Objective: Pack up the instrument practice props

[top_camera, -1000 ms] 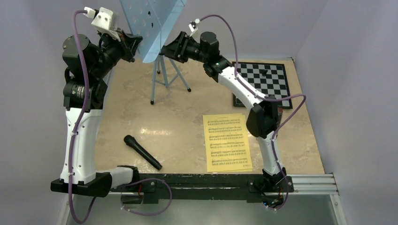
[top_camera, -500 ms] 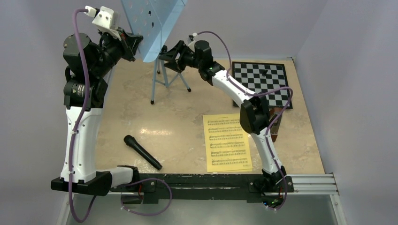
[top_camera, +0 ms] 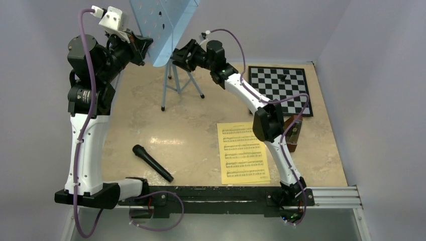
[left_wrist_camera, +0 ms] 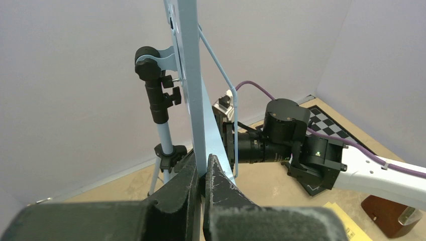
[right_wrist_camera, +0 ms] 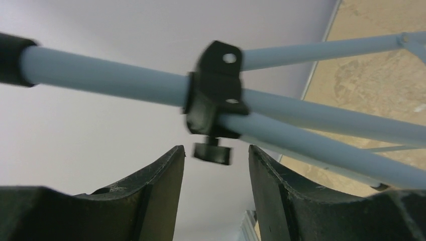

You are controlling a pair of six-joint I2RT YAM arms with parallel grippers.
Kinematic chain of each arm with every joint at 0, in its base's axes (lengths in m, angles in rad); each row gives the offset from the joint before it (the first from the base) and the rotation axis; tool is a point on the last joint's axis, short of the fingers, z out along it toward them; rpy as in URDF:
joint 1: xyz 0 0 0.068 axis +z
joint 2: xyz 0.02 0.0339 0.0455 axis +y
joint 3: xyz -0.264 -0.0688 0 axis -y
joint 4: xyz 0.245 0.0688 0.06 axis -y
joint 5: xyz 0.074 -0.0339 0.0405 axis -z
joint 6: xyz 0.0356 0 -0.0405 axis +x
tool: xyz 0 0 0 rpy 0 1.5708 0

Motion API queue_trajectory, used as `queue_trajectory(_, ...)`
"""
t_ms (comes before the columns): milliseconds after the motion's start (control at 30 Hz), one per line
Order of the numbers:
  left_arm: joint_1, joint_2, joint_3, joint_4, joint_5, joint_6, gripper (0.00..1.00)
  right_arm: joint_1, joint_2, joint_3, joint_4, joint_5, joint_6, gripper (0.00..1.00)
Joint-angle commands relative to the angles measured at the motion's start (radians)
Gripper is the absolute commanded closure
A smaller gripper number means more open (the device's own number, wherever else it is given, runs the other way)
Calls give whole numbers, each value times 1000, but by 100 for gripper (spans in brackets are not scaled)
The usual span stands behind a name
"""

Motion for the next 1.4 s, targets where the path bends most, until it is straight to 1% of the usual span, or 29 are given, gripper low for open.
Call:
queue_trajectory(0,-15,40,-13,-221,39,56,100,-4,26,50,2,43,-35,48)
queue_trajectory(133,-15,36,-15,-225,38,58,100,-7,20,48,33,48,-70,58)
queue_trajectory(233,-15,34,-20,-225,39,60,100,-8,21,48,44,50,-78,59)
queue_trajectory(300,-15,28,-26,-224,38,60,100,-8,22,51,51,48,-88,64)
queue_trajectory(433,-15,17,-42,-219,39,59,100,-8,17,56,90,42,-171,84)
queue_trajectory(533,-15,13,-51,-208,41,52,100,-7,0,59,125,4,-307,99)
queue_trajectory(567,-15,13,-53,-202,42,51,100,-8,-15,58,108,2,-377,100)
queue_trajectory(700,-15,2,-71,-167,50,32,100,-3,-86,41,-13,18,-718,100)
queue_trajectory(767,-15,-3,-81,-151,55,21,100,-3,-135,-13,-23,33,-893,100)
queue_trajectory(867,-15,-12,-93,-129,59,5,100,12,-220,-124,-19,55,-1226,100)
queue_trajectory(900,-15,-13,-93,-126,58,3,100,17,-246,-157,5,70,-1337,100)
queue_trajectory(933,-15,-12,-93,-125,56,2,100,22,-267,-214,39,86,-1422,100)
queue_trajectory(1000,-15,-16,-93,-122,54,1,100,35,-291,-267,95,115,-1591,100)
queue_trajectory(1133,-15,-13,-95,-116,67,-10,100,64,-276,-287,168,151,-1881,99)
queue_trajectory(1233,-15,-8,-99,-113,68,-16,100,87,-258,-314,253,172,-2054,97)
queue_trajectory(1267,-15,-5,-97,-112,68,-16,100,94,-255,-338,299,174,-2109,93)
queue_trajectory(1300,-15,-3,-96,-112,67,-16,100,99,-254,-367,358,175,-2162,86)
queue_trajectory(1367,-15,1,-91,-109,67,-16,100,108,-253,-432,496,174,-2244,65)
